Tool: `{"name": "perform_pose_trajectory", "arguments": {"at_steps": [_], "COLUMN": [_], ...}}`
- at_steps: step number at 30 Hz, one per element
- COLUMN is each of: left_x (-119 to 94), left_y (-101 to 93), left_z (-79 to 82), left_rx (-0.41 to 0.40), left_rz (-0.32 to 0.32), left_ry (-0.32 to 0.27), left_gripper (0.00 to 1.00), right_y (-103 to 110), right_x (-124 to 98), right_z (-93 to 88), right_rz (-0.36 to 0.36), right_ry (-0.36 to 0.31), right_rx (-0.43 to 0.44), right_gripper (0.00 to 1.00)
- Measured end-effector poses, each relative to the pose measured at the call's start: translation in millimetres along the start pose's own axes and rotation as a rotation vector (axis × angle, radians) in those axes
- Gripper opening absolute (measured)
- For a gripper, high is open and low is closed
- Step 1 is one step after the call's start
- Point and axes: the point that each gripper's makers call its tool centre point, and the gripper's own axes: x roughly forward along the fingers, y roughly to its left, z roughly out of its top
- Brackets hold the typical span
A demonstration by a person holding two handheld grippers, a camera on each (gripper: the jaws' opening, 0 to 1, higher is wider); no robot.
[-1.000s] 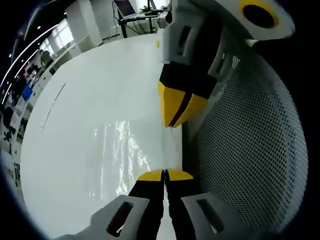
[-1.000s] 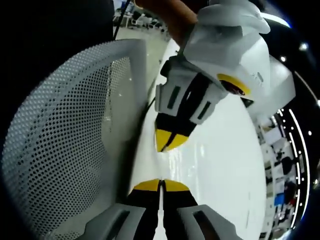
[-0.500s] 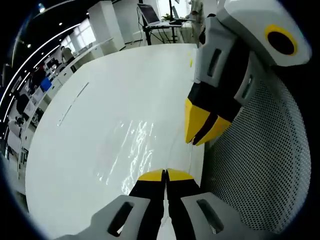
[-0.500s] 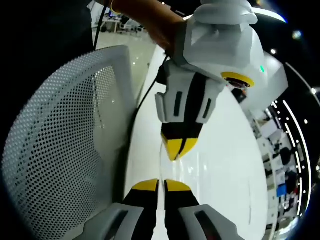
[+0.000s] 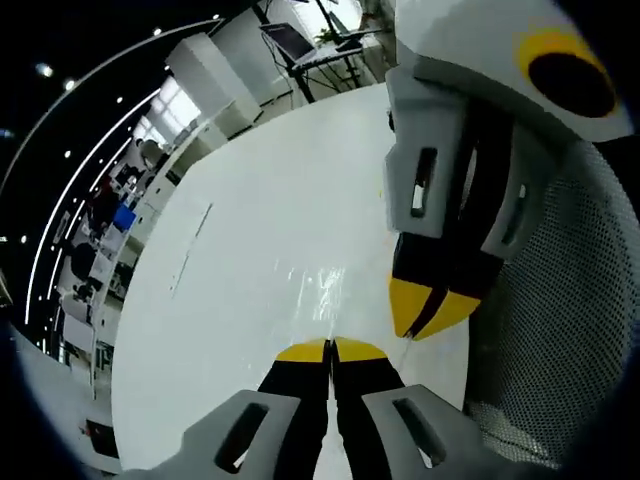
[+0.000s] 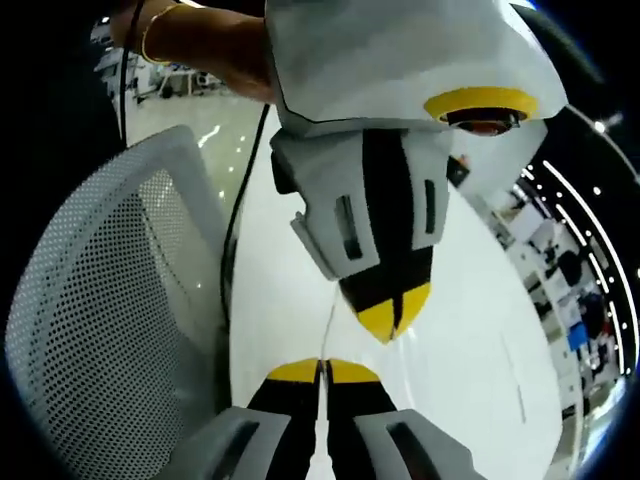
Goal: Open the resealable bag by pulling the two sides of the seal apart until the entire bag opening is separated and visibly accessible.
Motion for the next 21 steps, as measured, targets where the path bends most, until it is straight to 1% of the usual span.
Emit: {"name": "perform_pose_trajectory", "arguments": {"at_steps": [6, 9, 12, 13, 14, 17, 19, 21], "left_x": [-6, -10, -13, -16, -17, -21, -25, -28], "left_y": [23.5, 31.0, 37.7, 43.1, 45.7, 49.9, 52.7, 58.7], "left_z": [18.2, 27.0, 32.9, 34.7, 35.8, 43.7, 49.7, 55.1], "left_rx": [0.03, 0.044, 0.078, 0.124, 0.138, 0.133, 0.16, 0.181], "left_rz": [0.097, 0.133, 0.165, 0.192, 0.208, 0.224, 0.236, 0.271], "left_ry": [-0.044, -0.078, -0.095, -0.088, -0.086, -0.111, -0.126, -0.14], "left_gripper": [0.0, 0.0, 0.0, 0.0, 0.0, 0.0, 0.0, 0.0], "right_y": [-6, -6, -6, -7, -7, -9, -15, -17], "right_x": [-3, -3, -4, -4, -4, -6, -10, -12], "right_z": [-2.2, -3.9, -5.2, -5.7, -6.2, -6.5, -8.2, -8.3], "right_rz": [-0.025, -0.031, -0.039, -0.044, -0.048, -0.062, -0.089, -0.093], "right_ry": [0.008, 0.016, 0.02, 0.02, 0.021, 0.017, 0.012, 0.001], "right_rx": [0.019, 0.019, 0.024, 0.027, 0.03, 0.044, 0.081, 0.091], "right_gripper": [0.0, 0.0, 0.0, 0.0, 0.0, 0.0, 0.0, 0.0]}}
